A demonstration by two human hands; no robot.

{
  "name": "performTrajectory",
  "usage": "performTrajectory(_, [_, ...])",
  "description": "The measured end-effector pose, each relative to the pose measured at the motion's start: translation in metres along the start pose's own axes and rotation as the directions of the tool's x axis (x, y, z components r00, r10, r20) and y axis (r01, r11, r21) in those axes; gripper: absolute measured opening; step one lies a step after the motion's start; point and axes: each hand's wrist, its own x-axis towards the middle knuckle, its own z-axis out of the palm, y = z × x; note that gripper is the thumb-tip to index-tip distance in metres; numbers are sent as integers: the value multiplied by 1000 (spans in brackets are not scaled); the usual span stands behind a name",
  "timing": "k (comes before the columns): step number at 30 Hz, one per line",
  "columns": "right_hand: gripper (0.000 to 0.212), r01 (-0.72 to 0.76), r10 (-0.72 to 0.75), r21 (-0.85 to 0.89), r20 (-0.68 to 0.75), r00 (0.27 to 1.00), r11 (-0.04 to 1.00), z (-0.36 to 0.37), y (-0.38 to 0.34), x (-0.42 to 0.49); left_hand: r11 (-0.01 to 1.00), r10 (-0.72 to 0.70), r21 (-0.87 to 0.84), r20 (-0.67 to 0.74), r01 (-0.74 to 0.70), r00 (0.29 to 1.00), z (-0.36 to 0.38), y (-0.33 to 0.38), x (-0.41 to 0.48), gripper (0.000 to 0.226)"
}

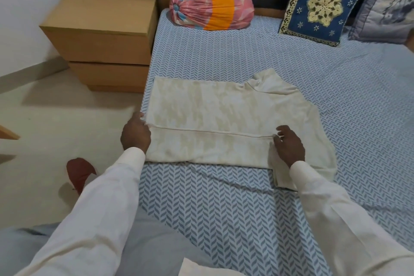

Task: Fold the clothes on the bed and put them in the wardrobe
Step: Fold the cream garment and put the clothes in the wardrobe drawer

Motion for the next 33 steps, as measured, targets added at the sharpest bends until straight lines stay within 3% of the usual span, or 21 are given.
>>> performTrajectory(2, [26, 68, -67, 49, -31, 997, 996, -6, 2, -10, 976, 145, 174, -61, -133, 988, 9, 4, -10, 40])
performTrajectory(4, [31, 122, -123, -22, -38, 992, 992, -18, 6, -23, 926, 323, 217, -28, -309, 946, 25, 18, -28, 39])
performTrajectory(6, [44, 112, -85, -198, 140, 987, 974, -29, 13, -40, 856, 492, 111, 127, -505, 861, 45, 41, -54, 31])
performTrajectory(8, [60, 133, 36, -413, 376, 926, 901, -32, 20, -55, 778, 581, 36, 338, -627, 741, 62, 61, -82, 33])
performTrajectory(11, [64, 170, 105, -488, 486, 867, 856, -27, 28, -66, 687, 475, 206, 599, -697, 645, 86, 75, -108, 61])
performTrajectory(16, [17, 172, 130, -483, 529, 838, 858, -44, 10, -20, 625, 374, 348, 653, -699, 659, 92, 81, -113, 74])
performTrajectory(18, [18, 131, 99, -477, 428, 898, 869, -65, -7, 20, 628, 338, 359, 673, -690, 658, 88, 87, -112, 76])
performTrajectory(20, [22, 0, 55, -335, 155, 986, 942, -93, -24, 59, 637, 307, 370, 683, -676, 663, 87, 93, -111, 78])
performTrajectory(23, [27, -60, 58, -1, -261, 964, 998, -130, -37, 92, 646, 297, 376, 677, -664, 673, 87, 96, -110, 81])
performTrajectory(25, [29, -81, 93, 50, -305, 948, 995, -142, -23, 98, 652, 302, 372, 672, -661, 676, 88, 96, -108, 83])
performTrajectory(27, [28, -173, 171, 4, -182, 968, 985, -142, 8, 94, 664, 295, 367, 672, -651, 680, 90, 96, -105, 86])
performTrajectory(29, [20, -272, 275, -57, 53, 960, 961, -135, 43, 82, 676, 280, 360, 682, -643, 676, 91, 98, -102, 90])
performTrajectory(31, [15, -349, 374, -138, 250, 893, 927, -122, 70, 67, 688, 270, 352, 689, -635, 673, 91, 99, -100, 93])
performTrajectory(33, [16, -404, 430, -146, 331, 840, 903, -106, 90, 54, 693, 260, 348, 696, -631, 670, 91, 101, -98, 95])
